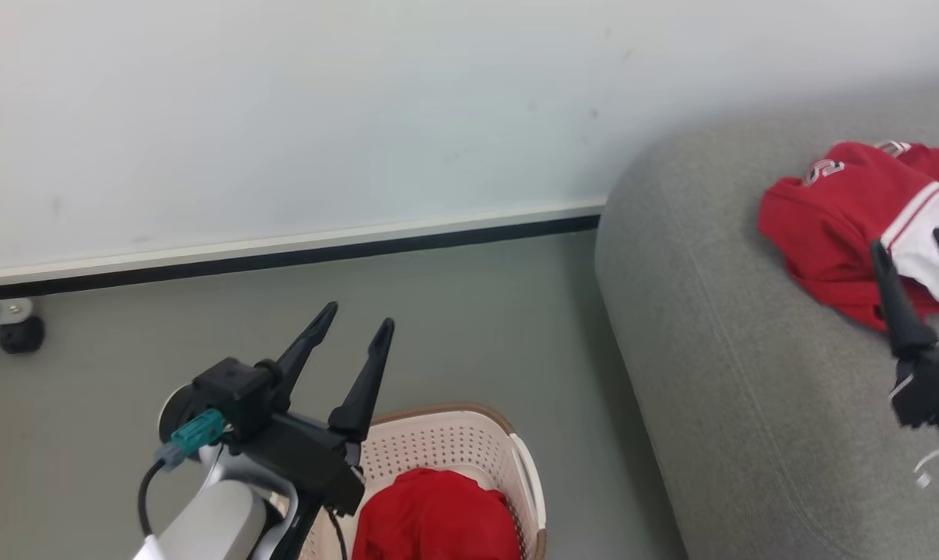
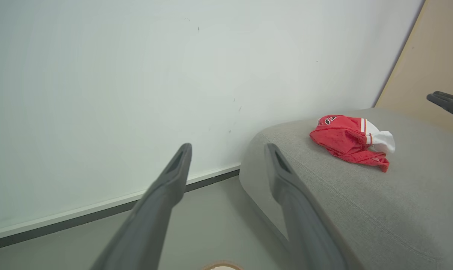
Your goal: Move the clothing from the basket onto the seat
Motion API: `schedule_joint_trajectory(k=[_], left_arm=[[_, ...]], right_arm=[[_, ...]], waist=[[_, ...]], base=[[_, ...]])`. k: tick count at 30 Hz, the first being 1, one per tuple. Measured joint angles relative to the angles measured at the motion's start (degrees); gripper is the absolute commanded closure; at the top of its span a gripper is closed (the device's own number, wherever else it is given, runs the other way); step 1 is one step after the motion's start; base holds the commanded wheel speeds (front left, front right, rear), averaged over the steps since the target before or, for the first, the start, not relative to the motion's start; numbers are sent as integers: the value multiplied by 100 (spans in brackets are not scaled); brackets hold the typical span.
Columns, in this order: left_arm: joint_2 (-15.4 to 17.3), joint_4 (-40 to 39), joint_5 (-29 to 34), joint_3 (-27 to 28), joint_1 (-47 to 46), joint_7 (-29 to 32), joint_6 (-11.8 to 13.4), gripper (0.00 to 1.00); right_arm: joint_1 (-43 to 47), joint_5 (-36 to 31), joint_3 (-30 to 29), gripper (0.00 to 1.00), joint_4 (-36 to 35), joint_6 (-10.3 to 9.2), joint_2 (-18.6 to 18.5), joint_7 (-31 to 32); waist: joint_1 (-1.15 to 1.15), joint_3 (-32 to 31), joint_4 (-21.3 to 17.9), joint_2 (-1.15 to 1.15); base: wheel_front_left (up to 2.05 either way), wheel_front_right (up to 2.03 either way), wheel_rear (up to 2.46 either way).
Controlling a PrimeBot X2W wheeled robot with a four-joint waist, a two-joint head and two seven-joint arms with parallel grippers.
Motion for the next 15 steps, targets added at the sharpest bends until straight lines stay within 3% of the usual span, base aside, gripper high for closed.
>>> schedule_joint_trajectory(k=[5,13,15], left_arm=[[131,-75,-64,182,354,-45,180,0],[218,-170,-158,589,919,-70,500,0],[229,-187,-158,728,1043,-98,560,0]], right_arm=[[669,53,11,0,-581,-211,222,-162],[1491,243,-190,0,-1213,-805,677,-331],[1650,242,-190,0,-1337,-867,798,-354]], waist=[[0,-197,307,0],[1,-422,676,0],[1,-458,726,0]], base=[[0,0,0],[0,0,0],[0,0,0]])
